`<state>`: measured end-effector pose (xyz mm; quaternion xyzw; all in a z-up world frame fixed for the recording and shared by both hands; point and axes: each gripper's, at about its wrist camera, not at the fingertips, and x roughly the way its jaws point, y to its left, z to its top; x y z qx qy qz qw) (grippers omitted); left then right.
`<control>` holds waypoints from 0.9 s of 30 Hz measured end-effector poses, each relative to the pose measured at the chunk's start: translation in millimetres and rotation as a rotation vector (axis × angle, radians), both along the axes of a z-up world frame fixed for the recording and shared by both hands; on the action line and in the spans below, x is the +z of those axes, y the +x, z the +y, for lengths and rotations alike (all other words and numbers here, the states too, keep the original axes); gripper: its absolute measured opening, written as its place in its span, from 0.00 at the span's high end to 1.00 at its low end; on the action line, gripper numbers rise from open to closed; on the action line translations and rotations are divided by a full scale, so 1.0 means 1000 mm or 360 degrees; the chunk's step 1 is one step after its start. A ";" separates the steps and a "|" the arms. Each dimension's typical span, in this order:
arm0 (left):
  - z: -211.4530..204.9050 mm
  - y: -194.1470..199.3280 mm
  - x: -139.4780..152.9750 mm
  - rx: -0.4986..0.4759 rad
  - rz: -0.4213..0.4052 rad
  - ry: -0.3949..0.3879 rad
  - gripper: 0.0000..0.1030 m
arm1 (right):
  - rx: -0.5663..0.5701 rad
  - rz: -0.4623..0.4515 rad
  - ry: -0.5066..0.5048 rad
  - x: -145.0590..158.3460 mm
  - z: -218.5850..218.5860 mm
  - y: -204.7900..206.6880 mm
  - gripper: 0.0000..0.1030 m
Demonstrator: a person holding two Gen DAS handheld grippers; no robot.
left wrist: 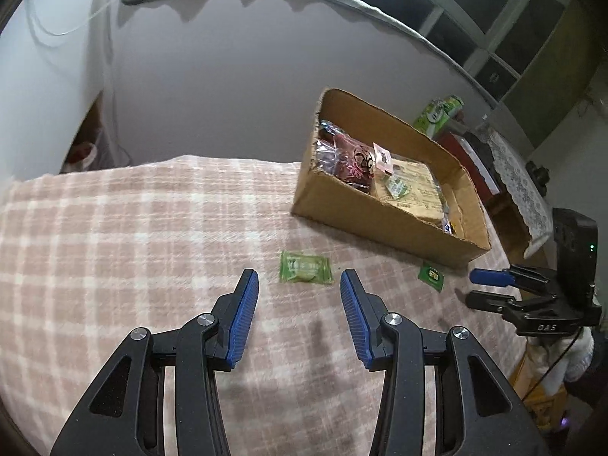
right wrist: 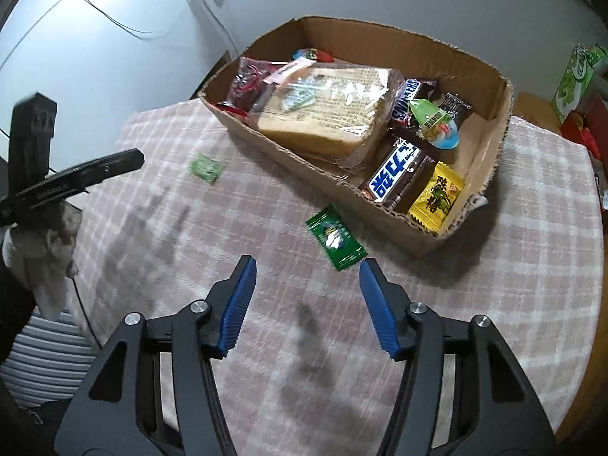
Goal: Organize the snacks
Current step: 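Move both tools back to the two green candies on the table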
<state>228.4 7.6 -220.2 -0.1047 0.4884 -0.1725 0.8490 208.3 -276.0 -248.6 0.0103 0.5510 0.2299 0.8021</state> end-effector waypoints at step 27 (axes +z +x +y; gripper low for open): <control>-0.011 0.046 -0.044 -0.0245 0.0124 -0.0183 0.58 | -0.0091 -0.0107 -0.0023 -0.037 0.015 0.015 0.42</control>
